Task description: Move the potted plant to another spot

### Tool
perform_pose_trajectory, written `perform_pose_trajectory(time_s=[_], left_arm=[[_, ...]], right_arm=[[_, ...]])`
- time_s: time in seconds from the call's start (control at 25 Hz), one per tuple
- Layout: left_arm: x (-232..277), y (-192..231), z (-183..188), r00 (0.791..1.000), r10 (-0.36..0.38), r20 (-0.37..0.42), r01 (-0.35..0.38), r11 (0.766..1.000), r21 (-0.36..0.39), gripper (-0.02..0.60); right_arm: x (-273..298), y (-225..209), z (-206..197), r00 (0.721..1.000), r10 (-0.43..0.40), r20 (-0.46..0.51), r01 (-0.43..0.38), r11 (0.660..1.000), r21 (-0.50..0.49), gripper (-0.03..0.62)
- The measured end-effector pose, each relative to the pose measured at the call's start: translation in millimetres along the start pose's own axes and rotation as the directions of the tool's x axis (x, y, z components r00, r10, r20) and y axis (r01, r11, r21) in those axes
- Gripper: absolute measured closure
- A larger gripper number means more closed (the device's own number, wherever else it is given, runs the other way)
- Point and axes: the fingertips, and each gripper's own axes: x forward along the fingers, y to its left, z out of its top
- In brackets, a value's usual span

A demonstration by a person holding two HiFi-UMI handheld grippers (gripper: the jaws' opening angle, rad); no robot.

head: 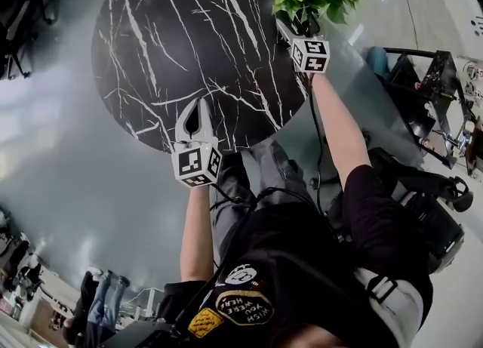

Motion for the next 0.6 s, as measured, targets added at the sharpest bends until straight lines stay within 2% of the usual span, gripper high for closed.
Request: perform_pose_trajectory(time_s=[0.16, 0.28, 0.32, 0.4, 0.48, 0.6], left_arm=[[0, -19, 6, 0.999, -0.037, 0.003, 0.037, 0.999, 0.025, 0.577], [0, -38, 21, 0.997, -0.077, 0.022, 0.076, 0.996, 0.051, 0.577], [-1, -48, 28, 0.995, -0.095, 0.031, 0.093, 0.994, 0.061, 0.577], [-8, -74, 45, 0.989, -0.138, 0.046, 0.134, 0.987, 0.089, 0.577], [-19, -99, 65, 0.981, -0.183, 0.06, 0.174, 0.976, 0.128, 0.577], [-37, -139, 92, 0.959, -0.272, 0.076, 0.256, 0.951, 0.175, 0.577]], right_arm=[[-39, 18, -5, 1.0, 0.003, 0.02, -0.003, 1.0, 0.019, 0.185], [-82, 32, 14, 0.998, -0.013, 0.064, 0.01, 0.999, 0.05, 0.242], [-103, 37, 25, 0.997, -0.02, 0.081, 0.015, 0.998, 0.06, 0.276], [-152, 50, 48, 0.995, -0.038, 0.095, 0.031, 0.997, 0.075, 0.396], [-196, 67, 67, 0.997, -0.042, 0.07, 0.036, 0.996, 0.079, 0.51], [-249, 87, 96, 0.999, -0.031, 0.038, 0.028, 0.995, 0.095, 0.591]])
